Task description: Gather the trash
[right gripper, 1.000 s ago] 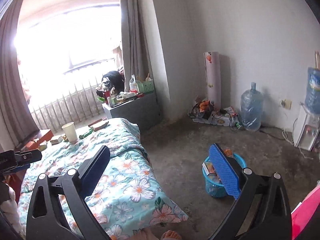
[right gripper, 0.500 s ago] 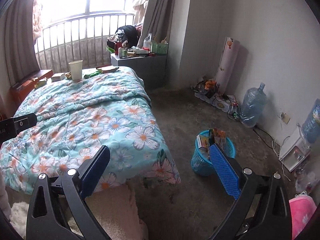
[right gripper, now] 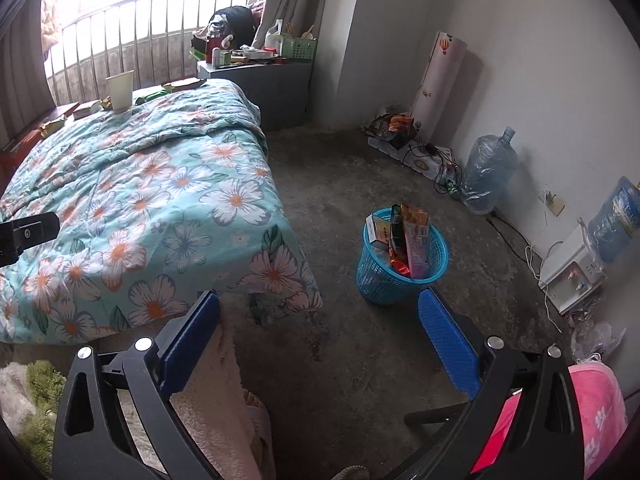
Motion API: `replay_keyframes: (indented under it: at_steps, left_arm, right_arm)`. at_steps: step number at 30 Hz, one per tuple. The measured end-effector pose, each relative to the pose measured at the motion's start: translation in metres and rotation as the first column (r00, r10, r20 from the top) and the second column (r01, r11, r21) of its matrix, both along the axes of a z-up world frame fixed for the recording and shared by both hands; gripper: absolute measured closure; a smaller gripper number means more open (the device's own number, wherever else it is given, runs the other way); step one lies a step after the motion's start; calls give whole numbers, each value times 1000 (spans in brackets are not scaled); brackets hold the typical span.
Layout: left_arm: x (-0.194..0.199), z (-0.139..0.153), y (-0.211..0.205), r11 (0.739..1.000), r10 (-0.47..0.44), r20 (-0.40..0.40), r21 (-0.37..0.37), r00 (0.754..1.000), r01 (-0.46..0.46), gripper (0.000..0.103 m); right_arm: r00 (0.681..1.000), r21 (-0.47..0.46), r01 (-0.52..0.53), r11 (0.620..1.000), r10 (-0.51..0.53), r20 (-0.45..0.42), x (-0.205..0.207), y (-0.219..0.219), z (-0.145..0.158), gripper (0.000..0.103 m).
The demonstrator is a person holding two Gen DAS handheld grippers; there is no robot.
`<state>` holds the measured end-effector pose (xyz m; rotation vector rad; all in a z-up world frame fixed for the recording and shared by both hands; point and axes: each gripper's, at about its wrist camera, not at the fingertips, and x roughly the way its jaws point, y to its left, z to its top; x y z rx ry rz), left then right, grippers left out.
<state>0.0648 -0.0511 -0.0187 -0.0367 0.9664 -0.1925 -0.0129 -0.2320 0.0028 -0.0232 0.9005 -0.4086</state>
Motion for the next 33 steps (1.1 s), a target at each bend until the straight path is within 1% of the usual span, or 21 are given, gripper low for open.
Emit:
replay_keyframes:
  at_steps: [7, 13, 21, 33]
  left_arm:
    - [-2, 5, -20, 999, -30, 23, 21, 999, 30, 9]
    - [-2, 9, -31, 999, -44, 37, 24, 998, 43, 9]
    - [-4, 10, -41, 997, -73, 33, 30, 997, 72, 9]
    - [-7, 9, -41, 997, -68, 20, 37, 997, 67, 9]
  right_arm:
    - [1000, -1, 7, 1000, -7, -8, 3, -14, 2, 6]
    - [1000, -9, 24, 1000, -24, -18, 3, -24, 2, 6]
    - [998, 1, 61, 998, -61, -9, -6, -34, 2, 6]
    - [998, 15, 68, 998, -68, 3, -12, -34, 1, 6]
